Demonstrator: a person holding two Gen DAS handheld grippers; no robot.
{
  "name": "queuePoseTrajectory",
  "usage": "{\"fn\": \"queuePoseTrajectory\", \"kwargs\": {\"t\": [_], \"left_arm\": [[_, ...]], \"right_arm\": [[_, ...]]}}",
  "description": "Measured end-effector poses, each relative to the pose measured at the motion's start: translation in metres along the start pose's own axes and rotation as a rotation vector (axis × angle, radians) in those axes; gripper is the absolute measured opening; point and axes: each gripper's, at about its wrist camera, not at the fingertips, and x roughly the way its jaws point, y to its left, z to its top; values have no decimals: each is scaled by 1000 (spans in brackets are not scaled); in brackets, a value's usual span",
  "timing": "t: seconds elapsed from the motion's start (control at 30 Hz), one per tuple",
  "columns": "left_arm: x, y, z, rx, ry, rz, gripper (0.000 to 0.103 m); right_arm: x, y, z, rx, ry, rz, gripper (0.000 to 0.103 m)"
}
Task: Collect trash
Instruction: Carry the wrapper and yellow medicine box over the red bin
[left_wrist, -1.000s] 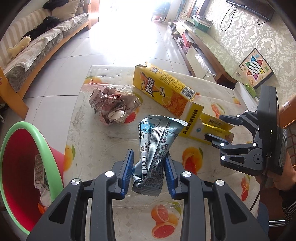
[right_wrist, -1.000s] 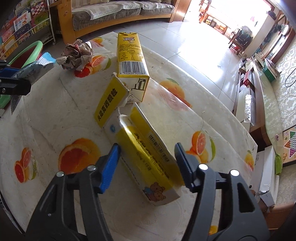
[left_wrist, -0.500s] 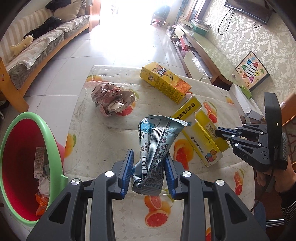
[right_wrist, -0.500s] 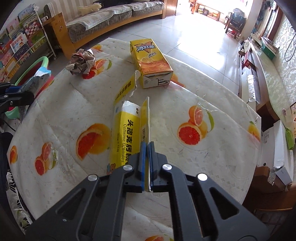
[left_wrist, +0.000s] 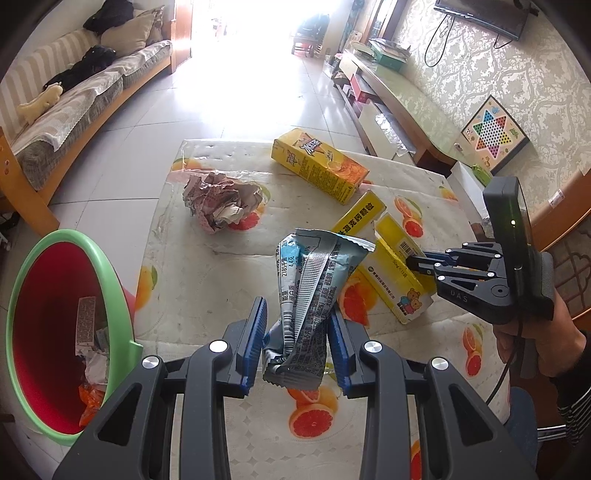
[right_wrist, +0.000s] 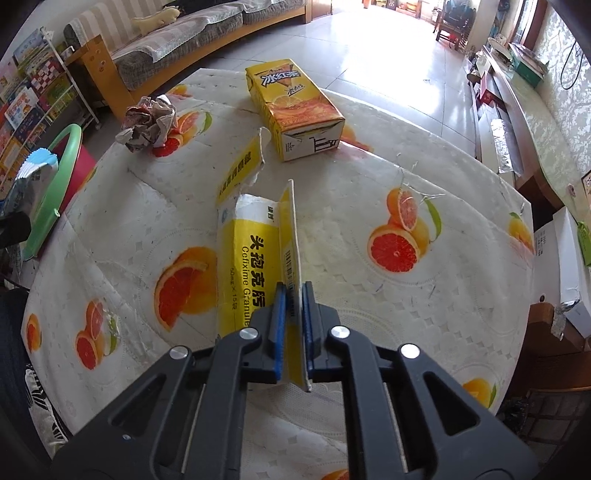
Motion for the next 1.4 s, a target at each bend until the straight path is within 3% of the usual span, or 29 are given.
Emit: {"fn": "queuePoseTrajectory", "kwargs": {"t": [0.37, 0.63, 1.1, 1.4], "left_arm": [[-36, 7, -4, -10, -70, -1, 31], [-76, 33, -14, -34, -134, 23, 31], [-123, 149, -35, -151, -165, 136, 31], [-117, 209, -50, -239, -130, 178, 33]], "right_arm": [[-94, 23, -29, 65, -181, -107, 6], [-142, 60, -25, 111, -308, -98, 6], [-138, 181, 23, 2, -359, 28, 6], [-113, 244, 54, -62, -337, 68, 6]]}}
